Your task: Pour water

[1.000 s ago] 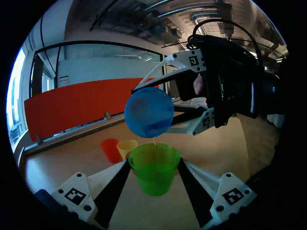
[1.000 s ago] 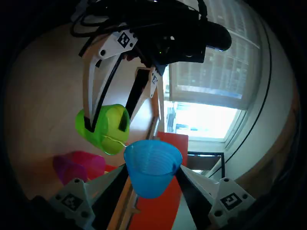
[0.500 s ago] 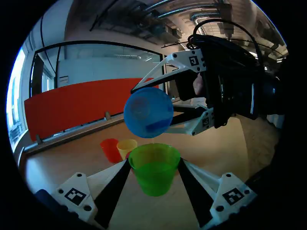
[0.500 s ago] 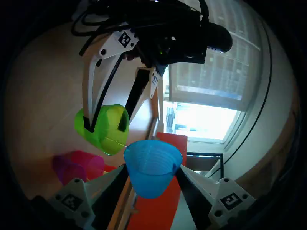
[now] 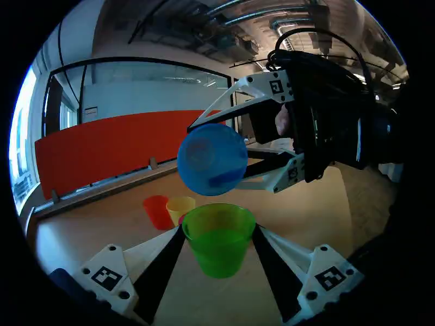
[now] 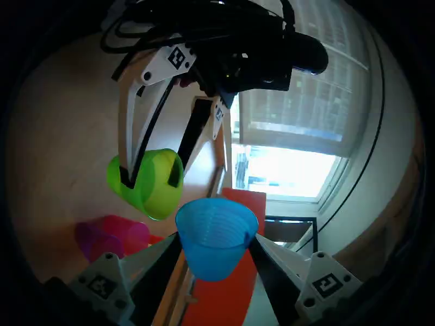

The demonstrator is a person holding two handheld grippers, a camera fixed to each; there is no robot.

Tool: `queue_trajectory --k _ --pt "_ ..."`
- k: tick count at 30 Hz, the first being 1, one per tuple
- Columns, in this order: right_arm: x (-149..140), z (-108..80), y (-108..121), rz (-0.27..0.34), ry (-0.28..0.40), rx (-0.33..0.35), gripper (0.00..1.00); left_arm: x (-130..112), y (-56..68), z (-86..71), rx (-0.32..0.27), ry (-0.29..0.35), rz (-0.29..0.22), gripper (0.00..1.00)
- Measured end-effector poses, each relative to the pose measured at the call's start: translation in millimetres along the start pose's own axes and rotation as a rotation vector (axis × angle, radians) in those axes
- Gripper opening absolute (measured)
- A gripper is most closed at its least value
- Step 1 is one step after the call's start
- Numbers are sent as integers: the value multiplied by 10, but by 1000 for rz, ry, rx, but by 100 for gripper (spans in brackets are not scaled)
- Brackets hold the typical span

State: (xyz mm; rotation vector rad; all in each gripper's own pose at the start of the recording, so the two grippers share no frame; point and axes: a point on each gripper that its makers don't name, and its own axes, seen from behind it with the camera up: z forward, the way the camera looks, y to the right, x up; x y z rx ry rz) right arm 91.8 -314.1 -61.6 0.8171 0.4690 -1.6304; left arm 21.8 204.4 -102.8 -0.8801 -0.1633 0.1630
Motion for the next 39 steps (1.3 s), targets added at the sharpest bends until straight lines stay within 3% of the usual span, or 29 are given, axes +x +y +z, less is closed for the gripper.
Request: queue_trajectory --k 5,12,23,33,39 --pt "-24 12 10 85 3 -8 88 -12 -24 -6 5 -3 -1 87" --pt "-130 -9 24 304 4 -28 88 -19 -52 -21 12 -4 -8 87" --pt "-292 -49 -55 567 -14 -47 88 11 -92 -15 22 -7 -9 87" --pt "-445 -147 -163 927 -28 -57 88 51 -142 -26 33 -6 -12 87" --pt "-501 -195 -242 1112 -39 -45 88 40 -181 -17 42 -12 -18 87"
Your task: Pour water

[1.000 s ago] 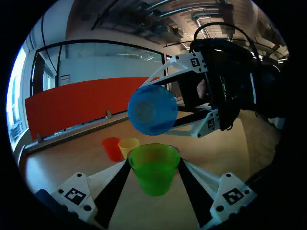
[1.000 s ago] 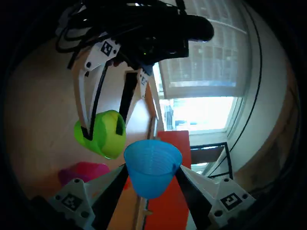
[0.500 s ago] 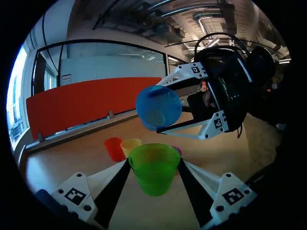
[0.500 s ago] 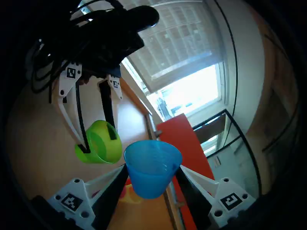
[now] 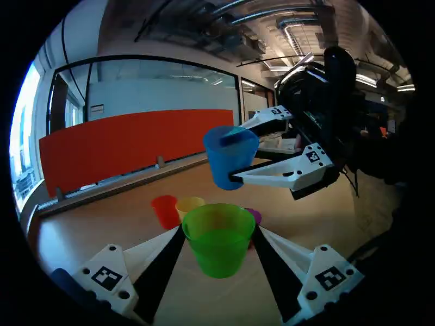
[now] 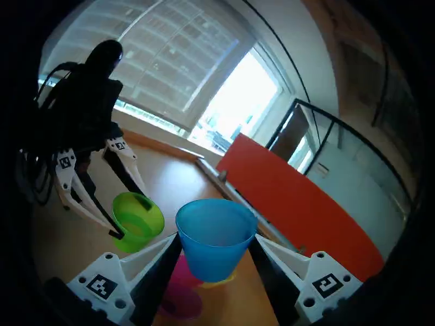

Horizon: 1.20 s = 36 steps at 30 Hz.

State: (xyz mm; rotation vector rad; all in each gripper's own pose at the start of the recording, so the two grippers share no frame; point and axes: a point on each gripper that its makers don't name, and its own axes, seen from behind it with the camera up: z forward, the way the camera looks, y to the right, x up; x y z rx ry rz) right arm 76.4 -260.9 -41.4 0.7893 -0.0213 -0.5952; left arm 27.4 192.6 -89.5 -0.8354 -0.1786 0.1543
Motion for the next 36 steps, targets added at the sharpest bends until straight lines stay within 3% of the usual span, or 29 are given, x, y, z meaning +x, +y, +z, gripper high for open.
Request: queue_trajectory --k 11,15,21,26,36 --pt "-148 -57 -69 252 -55 43 88 -30 -86 35 9 -20 -7 87" --pt "-205 -84 -28 363 -79 55 88 -27 -134 48 14 -25 -12 87" --pt "-370 -132 103 475 -138 47 88 -25 -211 67 16 -32 -37 87" --pt "-506 -179 207 513 -167 37 88 -67 -291 88 18 -50 -45 88" --pt "-783 -220 354 522 -211 9 88 -176 -441 161 28 -91 -34 87"
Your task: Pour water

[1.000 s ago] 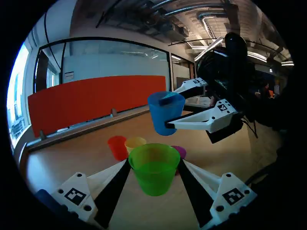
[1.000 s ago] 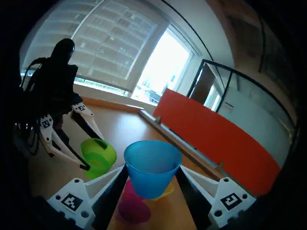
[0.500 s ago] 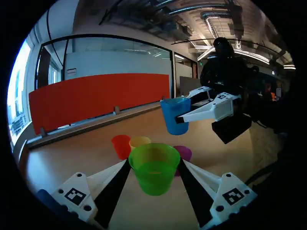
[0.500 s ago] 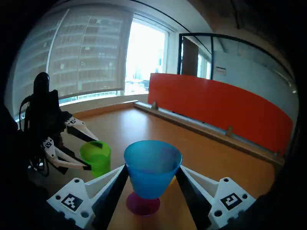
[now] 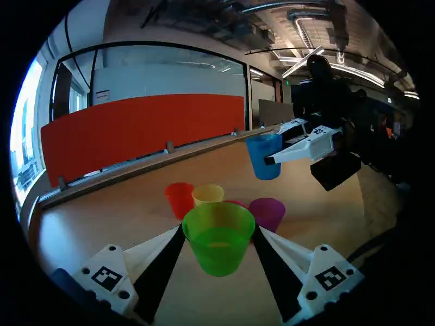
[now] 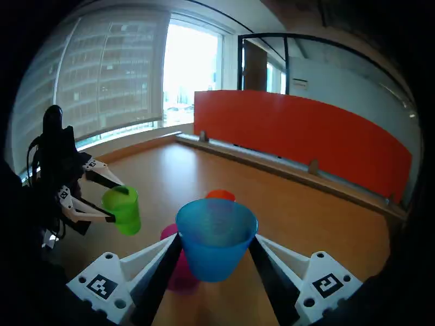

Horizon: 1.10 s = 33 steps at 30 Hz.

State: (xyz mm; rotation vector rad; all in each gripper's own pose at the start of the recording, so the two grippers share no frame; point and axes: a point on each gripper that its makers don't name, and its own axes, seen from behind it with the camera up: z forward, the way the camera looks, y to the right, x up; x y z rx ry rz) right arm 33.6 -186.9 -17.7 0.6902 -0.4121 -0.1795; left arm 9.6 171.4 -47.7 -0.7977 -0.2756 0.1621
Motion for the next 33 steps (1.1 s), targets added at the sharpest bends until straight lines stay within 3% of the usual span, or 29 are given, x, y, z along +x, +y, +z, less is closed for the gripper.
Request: queue_trajectory --k 21,33 --pt "-298 98 433 -1 -65 -56 88 -250 -346 283 30 -63 -44 87" --pt "-500 195 541 7 -111 -57 88 -442 -454 418 33 -117 -36 87"
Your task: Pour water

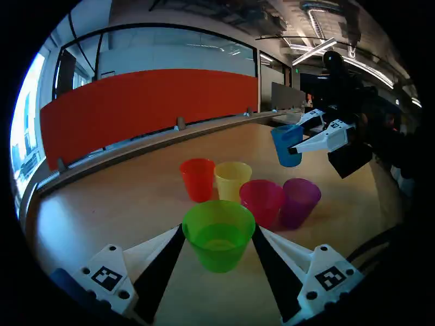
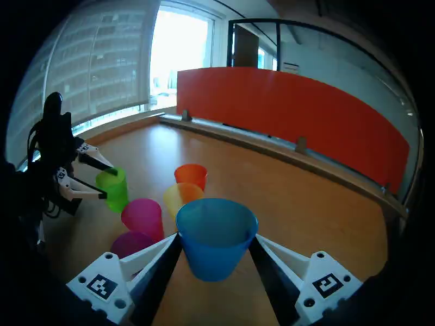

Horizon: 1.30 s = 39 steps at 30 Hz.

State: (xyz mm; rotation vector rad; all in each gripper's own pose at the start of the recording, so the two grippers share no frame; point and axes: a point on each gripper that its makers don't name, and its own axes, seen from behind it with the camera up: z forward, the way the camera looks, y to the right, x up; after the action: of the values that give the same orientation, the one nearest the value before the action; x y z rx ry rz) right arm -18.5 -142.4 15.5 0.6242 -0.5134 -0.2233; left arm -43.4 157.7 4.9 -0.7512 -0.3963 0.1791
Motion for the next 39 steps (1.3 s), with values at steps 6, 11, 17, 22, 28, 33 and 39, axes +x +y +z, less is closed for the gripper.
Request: queue_trajectory --k 6,11,17,22,28,33,39 --pt "-147 65 43 4 -30 -4 88 -99 -28 55 2 -25 -3 87" --pt "-271 133 74 14 -57 -6 88 -164 -42 79 1 -40 -4 87" --pt "-337 188 84 17 -71 -6 88 -224 -46 109 1 -56 0 87" --pt "-376 216 90 22 -79 -4 88 -238 -36 111 -3 -63 1 87" --pt "-475 261 98 24 -98 -3 88 -246 -32 102 -3 -66 4 87" --pt "-545 298 81 25 -108 2 88 -254 -31 95 0 -66 4 88" --pt "-633 331 78 28 -121 4 88 -270 -12 80 -2 -66 2 88"
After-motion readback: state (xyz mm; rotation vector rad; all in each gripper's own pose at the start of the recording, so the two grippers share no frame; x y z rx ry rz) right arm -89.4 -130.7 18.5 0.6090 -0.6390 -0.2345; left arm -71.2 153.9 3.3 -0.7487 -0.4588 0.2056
